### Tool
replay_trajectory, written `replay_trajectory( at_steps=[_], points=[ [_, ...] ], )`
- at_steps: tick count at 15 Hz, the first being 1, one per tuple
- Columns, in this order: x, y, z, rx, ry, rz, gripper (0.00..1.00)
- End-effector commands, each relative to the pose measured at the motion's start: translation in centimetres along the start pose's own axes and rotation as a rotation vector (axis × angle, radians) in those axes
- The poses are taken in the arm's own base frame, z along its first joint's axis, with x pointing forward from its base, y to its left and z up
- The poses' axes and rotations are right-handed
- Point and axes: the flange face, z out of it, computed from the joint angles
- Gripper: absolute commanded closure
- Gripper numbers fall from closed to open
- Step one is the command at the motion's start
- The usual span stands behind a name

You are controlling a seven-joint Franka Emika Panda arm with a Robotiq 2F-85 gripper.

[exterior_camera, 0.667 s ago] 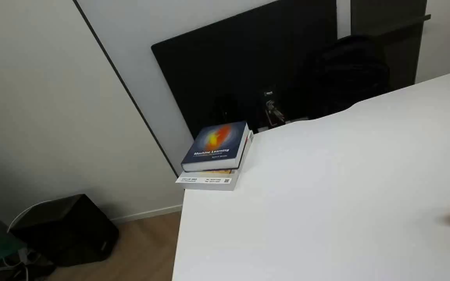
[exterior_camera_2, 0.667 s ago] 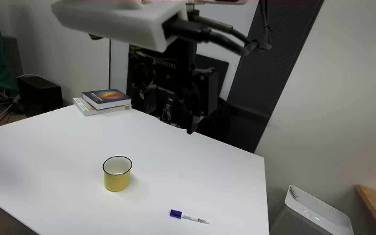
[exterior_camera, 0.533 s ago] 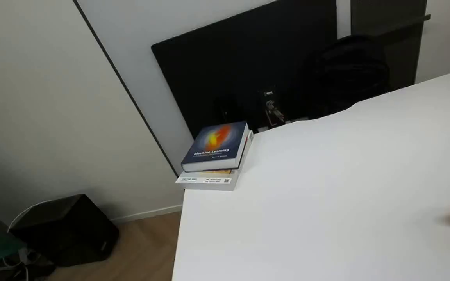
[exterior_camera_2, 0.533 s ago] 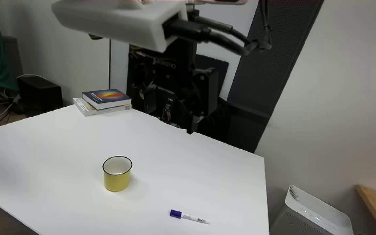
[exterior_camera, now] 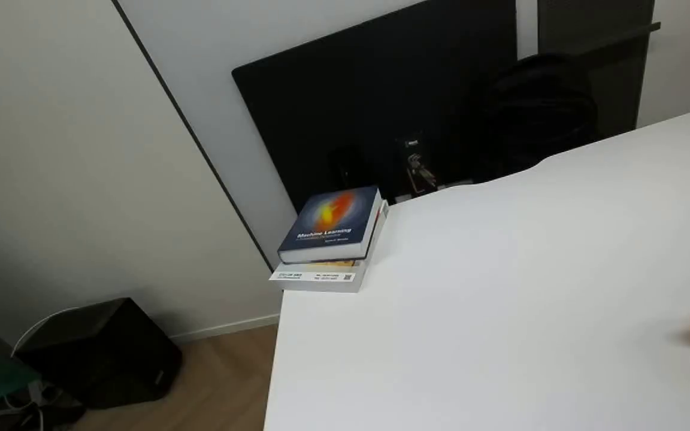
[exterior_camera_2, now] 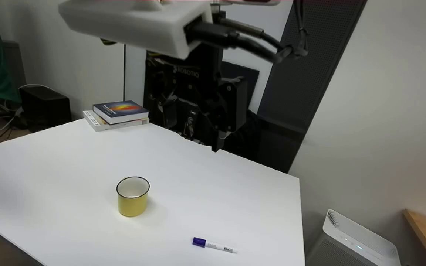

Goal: Put the marker inside the mug cup

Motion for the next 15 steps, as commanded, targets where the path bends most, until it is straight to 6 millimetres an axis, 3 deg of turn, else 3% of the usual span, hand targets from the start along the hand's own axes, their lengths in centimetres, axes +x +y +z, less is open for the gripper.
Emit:
replay_trajectory(
  at_steps=[1, 4, 12, 15],
  points=[
    [0.0, 0.0, -0.1, 0.000, -0.001, 0.000, 0.00],
    [0.3, 0.9, 0.7, -0.019, -0.011, 0.055, 0.00],
    [0.3, 9.4, 6.0, -0.093, -0.036, 0.473, 0.00],
    [1.7, 12.1, 8.7, -0.119, -0.049, 0.609, 0.00]
  ],
)
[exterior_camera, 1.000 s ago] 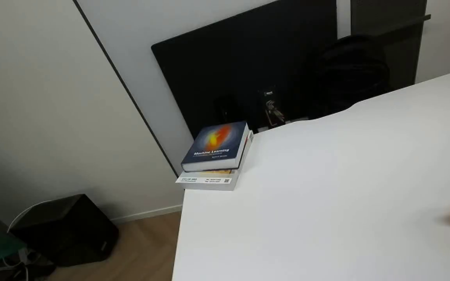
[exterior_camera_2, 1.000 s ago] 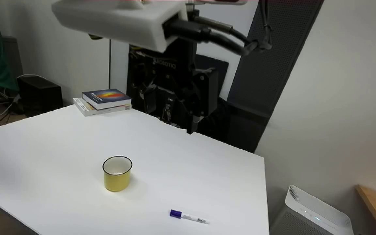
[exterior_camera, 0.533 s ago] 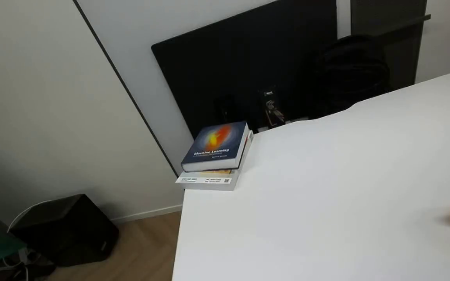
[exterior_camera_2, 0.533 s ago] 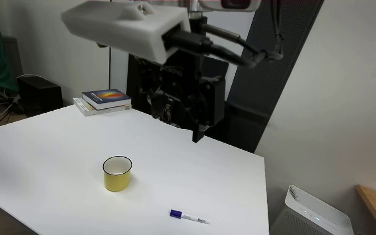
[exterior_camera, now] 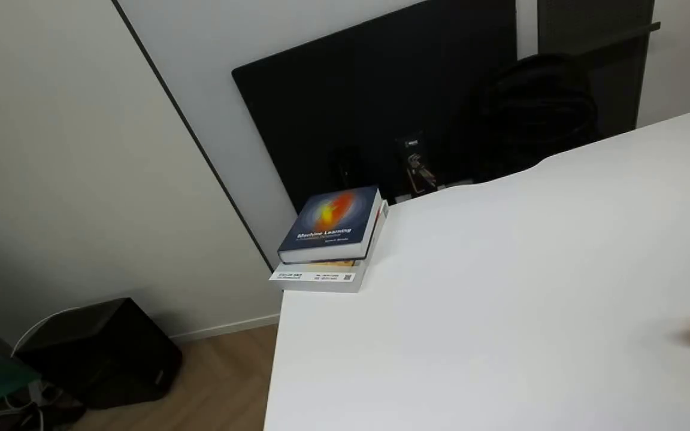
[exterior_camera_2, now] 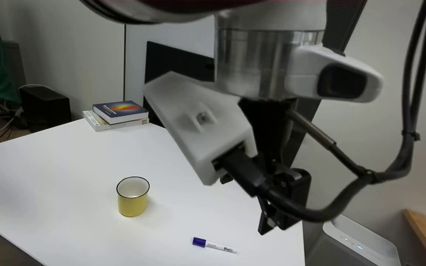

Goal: Put the marker inside the mug cup

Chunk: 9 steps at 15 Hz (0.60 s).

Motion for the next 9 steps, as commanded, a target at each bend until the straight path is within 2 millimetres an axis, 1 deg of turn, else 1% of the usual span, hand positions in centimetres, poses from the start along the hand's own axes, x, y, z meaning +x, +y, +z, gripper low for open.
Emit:
replay_trajectory(
  at_steps=[1, 6, 9],
  points=[
    [4.4, 1.4, 3.4, -0.043, -0.024, 0.182, 0.00],
    [9.8, 1.5, 9.0, -0.094, -0.055, 0.401, 0.00],
    [12.9, 0.6, 12.8, -0.132, -0.090, 0.511, 0.00]
  ],
)
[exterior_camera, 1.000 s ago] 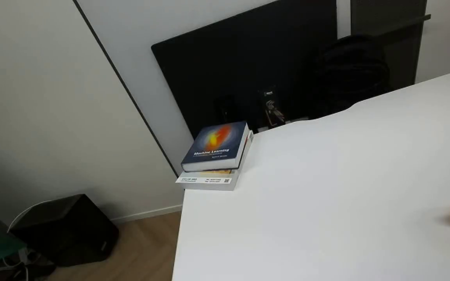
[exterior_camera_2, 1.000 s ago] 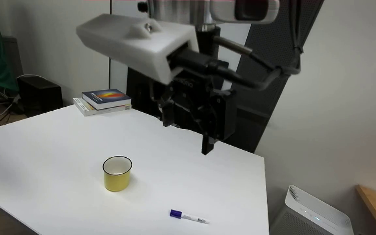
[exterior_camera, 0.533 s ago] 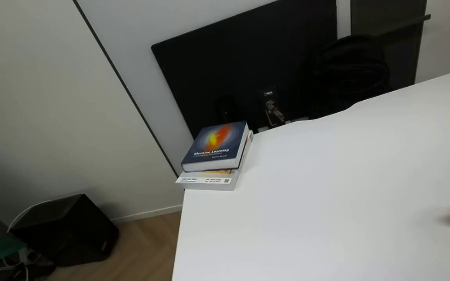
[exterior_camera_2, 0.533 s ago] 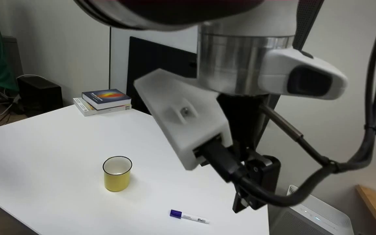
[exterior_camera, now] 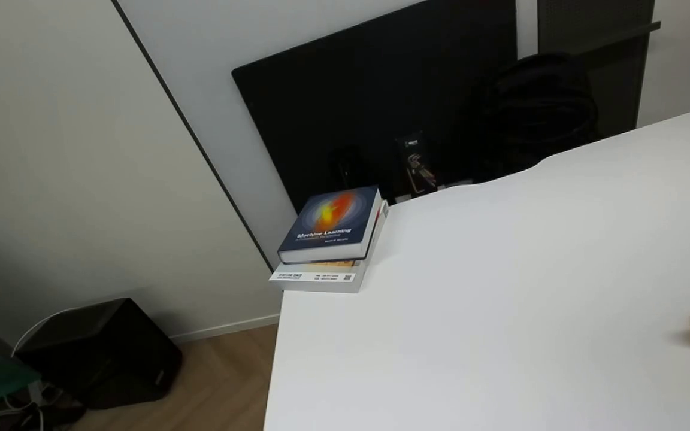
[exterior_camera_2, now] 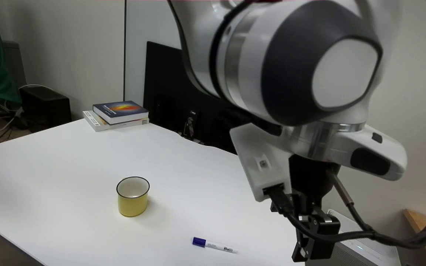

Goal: Put the marker inside the mug cup

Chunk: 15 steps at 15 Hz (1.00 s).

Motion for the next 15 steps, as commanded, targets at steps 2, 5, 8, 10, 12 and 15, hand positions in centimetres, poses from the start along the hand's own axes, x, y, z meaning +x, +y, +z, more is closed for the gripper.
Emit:
replay_trajectory(
  at_steps=[2, 5, 8, 10, 12, 15],
  points=[
    [4.8, -4.7, 5.4, -0.064, -0.036, 0.153, 0.00],
    [5.9, -8.1, 7.7, -0.081, -0.069, 0.182, 0.00],
    [5.6, -11.5, 9.6, -0.097, -0.092, 0.175, 0.00],
    [4.8, -13.4, 10.6, -0.106, -0.110, 0.162, 0.00],
    [3.7, -15.1, 11.4, -0.116, -0.110, 0.147, 0.00],
    [1.8, -17.3, 12.3, -0.119, -0.121, 0.120, 0.00]
  ],
)
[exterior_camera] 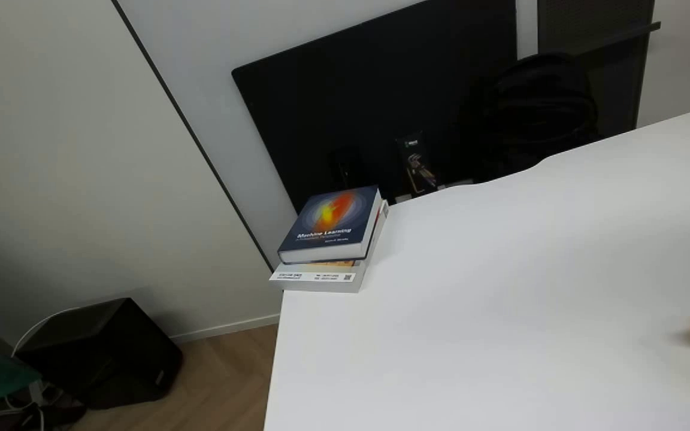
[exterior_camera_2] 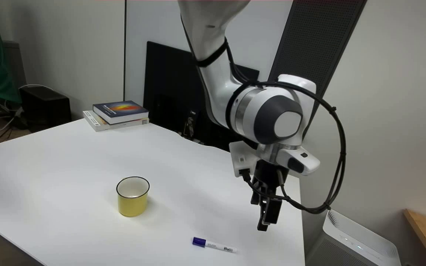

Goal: Put the marker inside the mug cup

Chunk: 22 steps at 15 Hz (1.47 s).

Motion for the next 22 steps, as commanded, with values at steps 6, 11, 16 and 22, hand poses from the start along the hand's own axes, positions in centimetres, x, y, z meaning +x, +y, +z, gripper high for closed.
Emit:
replay_trajectory(
  at_steps=[6, 11, 16, 22],
  points=[
    [-4.8, -4.8, -0.2, 0.092, 0.028, 0.084, 0.00],
    [-8.7, -5.8, 0.1, 0.120, 0.003, 0.105, 0.00],
    [-10.9, -4.3, 0.9, 0.103, -0.016, 0.121, 0.00],
    [-10.4, -4.1, 1.5, 0.081, -0.030, 0.095, 0.00]
  ],
)
